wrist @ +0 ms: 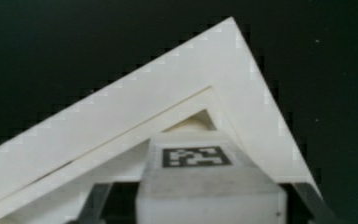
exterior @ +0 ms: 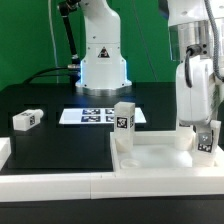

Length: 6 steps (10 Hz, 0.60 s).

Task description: Assemble square table

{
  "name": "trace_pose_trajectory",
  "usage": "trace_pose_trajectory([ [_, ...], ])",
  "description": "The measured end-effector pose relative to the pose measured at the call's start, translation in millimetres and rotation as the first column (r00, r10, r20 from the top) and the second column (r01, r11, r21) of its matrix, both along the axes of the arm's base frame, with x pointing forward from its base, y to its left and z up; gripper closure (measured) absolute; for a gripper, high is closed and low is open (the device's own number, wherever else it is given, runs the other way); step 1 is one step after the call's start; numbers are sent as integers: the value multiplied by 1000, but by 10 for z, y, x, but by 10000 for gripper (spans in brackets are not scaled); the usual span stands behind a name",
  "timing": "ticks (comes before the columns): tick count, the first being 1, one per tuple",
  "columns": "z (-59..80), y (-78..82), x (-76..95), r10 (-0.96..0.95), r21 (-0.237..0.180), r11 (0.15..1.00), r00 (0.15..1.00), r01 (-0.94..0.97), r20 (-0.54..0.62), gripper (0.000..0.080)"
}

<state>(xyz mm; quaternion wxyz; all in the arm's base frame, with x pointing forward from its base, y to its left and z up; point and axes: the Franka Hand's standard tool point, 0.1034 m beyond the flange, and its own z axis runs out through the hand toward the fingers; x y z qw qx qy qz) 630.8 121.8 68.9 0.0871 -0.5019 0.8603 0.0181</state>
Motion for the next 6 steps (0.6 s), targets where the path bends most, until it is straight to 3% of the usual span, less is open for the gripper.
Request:
trace_pose_trajectory([
  [1, -7, 5, -3, 24, 0, 1000, 1000, -24, 3, 455],
  [2, -16, 4, -7, 31, -1, 1000, 1000, -31, 2, 320],
  [3, -17, 8, -8, 32, -1, 999, 999, -32, 2, 320],
  [4, -35, 60, -52, 99, -22, 995, 995, -99, -13, 182],
  [6, -22, 130, -89, 417, -92, 904, 908, -419, -39, 160],
])
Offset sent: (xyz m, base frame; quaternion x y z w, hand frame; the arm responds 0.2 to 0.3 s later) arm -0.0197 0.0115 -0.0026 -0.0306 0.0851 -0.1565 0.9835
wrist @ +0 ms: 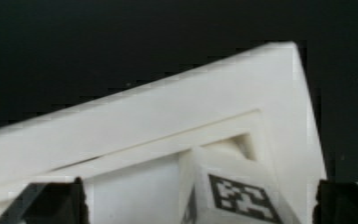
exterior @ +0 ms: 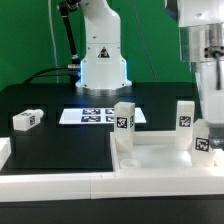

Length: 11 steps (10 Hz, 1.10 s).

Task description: Assemble square table

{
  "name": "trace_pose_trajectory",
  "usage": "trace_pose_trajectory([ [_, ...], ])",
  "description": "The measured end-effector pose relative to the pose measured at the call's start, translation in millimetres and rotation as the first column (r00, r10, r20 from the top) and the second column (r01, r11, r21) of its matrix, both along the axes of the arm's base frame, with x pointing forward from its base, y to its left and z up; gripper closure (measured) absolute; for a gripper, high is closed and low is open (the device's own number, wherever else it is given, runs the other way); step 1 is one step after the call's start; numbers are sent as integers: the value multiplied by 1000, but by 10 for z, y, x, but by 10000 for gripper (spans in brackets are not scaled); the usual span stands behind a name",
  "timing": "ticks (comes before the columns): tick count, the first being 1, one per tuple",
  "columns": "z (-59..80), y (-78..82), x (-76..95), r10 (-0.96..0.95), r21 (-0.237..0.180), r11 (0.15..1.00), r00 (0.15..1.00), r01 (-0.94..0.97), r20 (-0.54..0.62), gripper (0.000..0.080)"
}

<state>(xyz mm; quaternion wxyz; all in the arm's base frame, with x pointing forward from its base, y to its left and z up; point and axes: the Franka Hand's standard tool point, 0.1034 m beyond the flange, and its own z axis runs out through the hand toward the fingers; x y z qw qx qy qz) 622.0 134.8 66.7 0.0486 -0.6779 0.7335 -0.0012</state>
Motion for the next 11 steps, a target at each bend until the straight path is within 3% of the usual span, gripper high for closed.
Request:
trace_pose_trajectory([
  [1, 17, 27, -14, 191, -34, 981, 981, -191, -23, 151],
  [4, 15, -5, 8, 397, -53, 916, 918, -397, -12, 151],
  [6, 8, -75, 24, 684, -99, 725, 729, -682, -20, 151],
  [8, 28, -115, 117, 817, -163, 570, 577, -805, 5, 151],
  [10, 14, -116, 111, 800, -169, 594, 600, -787, 13, 151],
  [11, 14, -119, 112, 800, -169, 593, 600, -787, 12, 275],
])
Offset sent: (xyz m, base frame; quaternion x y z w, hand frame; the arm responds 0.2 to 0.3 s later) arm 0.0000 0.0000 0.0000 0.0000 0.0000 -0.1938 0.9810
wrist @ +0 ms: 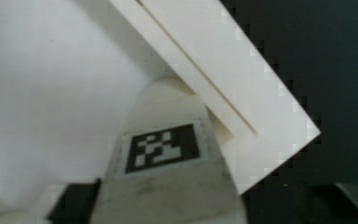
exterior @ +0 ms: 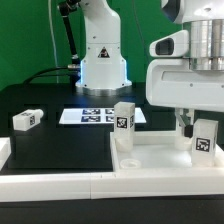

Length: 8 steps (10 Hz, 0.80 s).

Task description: Assemble square table

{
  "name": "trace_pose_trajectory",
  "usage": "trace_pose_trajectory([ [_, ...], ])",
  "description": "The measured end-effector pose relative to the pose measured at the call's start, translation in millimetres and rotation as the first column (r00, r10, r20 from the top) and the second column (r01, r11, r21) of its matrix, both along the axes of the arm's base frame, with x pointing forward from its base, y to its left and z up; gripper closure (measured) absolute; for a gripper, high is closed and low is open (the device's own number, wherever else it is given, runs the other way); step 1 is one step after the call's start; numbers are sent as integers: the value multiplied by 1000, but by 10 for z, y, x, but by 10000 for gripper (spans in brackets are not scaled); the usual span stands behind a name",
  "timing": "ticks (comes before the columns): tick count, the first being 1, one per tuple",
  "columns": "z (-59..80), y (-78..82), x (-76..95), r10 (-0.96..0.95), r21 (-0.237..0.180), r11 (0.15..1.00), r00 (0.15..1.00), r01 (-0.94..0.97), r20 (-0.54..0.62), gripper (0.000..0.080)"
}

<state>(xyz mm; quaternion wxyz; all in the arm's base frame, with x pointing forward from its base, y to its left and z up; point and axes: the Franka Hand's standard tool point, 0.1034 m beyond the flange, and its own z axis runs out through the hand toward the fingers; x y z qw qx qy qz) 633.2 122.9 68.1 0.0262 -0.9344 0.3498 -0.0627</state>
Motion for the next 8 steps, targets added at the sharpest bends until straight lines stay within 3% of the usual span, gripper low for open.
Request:
trace_pose_trajectory([
  [1, -1, 0, -1, -8, 1, 1000, 1000, 8, 0, 411],
  [2, -13, -22, -18, -112, 13, 994, 994, 112, -9, 411],
  [3, -14, -28, -20, -188, 22, 982, 982, 188, -11, 508],
  [5, -12, -37, -27, -367, 41, 929, 930, 368, -34, 508],
  [8, -21, -57, -35, -646, 100, 751, 758, 652, -90, 508],
])
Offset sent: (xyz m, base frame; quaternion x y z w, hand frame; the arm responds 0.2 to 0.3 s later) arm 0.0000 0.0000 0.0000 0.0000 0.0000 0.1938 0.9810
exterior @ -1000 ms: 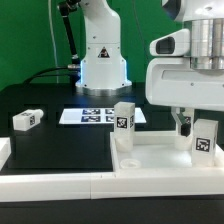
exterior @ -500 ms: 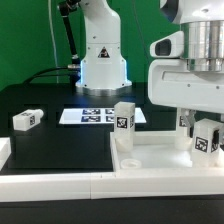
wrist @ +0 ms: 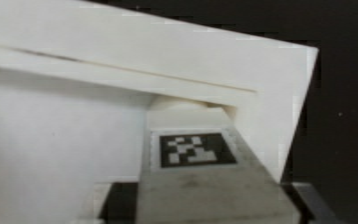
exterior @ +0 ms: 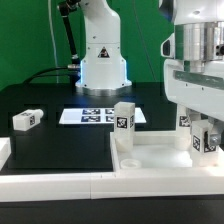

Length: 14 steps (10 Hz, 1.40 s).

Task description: Assemble square table

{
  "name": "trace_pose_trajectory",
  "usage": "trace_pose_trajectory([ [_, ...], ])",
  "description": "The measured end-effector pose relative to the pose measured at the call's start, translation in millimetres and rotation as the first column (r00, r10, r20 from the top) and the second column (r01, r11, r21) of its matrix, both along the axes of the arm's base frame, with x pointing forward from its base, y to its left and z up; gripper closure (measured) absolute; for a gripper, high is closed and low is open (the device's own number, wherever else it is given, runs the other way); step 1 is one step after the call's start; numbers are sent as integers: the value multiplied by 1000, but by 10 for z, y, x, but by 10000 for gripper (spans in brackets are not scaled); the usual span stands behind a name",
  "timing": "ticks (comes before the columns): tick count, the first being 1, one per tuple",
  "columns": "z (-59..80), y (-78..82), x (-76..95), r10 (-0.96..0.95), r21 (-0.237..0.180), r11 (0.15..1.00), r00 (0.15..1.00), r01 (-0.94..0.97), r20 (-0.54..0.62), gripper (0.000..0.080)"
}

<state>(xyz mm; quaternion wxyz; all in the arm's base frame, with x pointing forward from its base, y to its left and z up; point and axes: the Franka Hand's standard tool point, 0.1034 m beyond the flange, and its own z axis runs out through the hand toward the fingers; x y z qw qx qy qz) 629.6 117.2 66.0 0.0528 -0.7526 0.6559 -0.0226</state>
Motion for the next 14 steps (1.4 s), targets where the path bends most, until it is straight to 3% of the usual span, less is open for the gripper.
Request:
trace_pose_trajectory([
  [2, -5, 16, -5, -225, 49, 973, 974, 226, -16, 507],
  [4, -10, 30, -8, -425, 71, 902, 905, 426, -33, 507],
  [9, -8, -43, -37, -521, 54, 851, 853, 522, -27, 505],
  [10, -9, -42, -37, -512, 53, 857, 858, 513, -26, 424],
  [11, -10, -42, -37, -512, 53, 857, 859, 513, -26, 424],
  [13, -6, -39, -41, -506, 53, 861, 862, 506, -25, 179],
  [14, 61, -30, -151, -467, 55, 883, 884, 467, -21, 158],
])
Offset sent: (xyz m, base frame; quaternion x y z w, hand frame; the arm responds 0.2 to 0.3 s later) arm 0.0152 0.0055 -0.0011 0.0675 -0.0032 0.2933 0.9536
